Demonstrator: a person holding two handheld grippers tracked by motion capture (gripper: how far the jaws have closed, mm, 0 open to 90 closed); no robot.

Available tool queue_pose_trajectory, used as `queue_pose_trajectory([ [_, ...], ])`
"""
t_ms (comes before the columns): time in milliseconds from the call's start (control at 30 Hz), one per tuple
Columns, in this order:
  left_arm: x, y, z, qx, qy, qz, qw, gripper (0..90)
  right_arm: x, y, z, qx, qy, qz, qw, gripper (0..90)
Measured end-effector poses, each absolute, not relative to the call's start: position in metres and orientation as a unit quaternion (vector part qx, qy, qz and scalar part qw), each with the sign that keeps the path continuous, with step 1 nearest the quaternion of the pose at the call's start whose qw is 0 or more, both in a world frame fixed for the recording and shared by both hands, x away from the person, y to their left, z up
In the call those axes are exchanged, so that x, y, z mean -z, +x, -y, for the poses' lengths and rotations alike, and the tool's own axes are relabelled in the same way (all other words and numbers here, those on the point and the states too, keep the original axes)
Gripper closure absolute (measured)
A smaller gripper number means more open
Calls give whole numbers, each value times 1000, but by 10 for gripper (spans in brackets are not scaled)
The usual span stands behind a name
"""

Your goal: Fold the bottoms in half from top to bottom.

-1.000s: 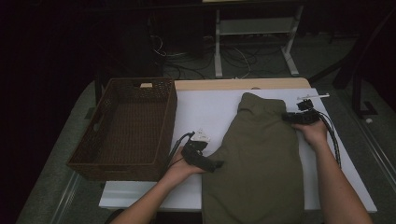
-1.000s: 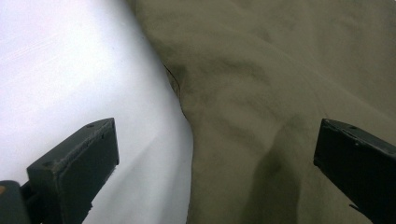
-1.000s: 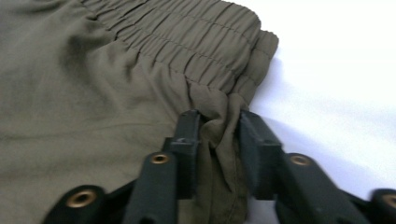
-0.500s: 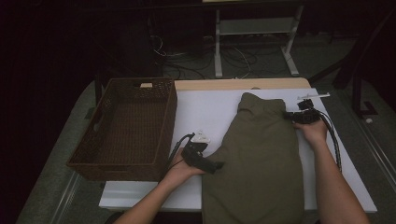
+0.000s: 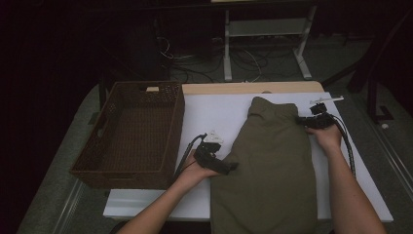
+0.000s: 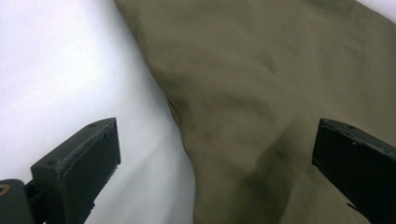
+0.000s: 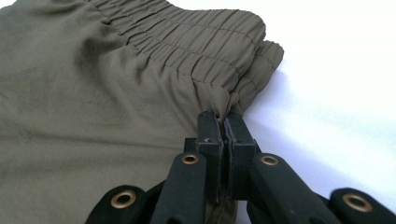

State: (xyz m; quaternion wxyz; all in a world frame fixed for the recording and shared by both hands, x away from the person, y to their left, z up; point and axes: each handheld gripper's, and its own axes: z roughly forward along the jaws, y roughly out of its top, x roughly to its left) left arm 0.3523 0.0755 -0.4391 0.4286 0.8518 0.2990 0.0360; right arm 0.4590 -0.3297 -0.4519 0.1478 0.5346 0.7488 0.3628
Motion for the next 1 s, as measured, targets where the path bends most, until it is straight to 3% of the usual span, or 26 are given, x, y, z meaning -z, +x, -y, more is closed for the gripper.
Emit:
queue_pose_trajectory([
  [1000, 433, 396, -52, -44, 840, -313, 441, 42, 452, 459, 329, -363, 530, -751, 153, 859],
])
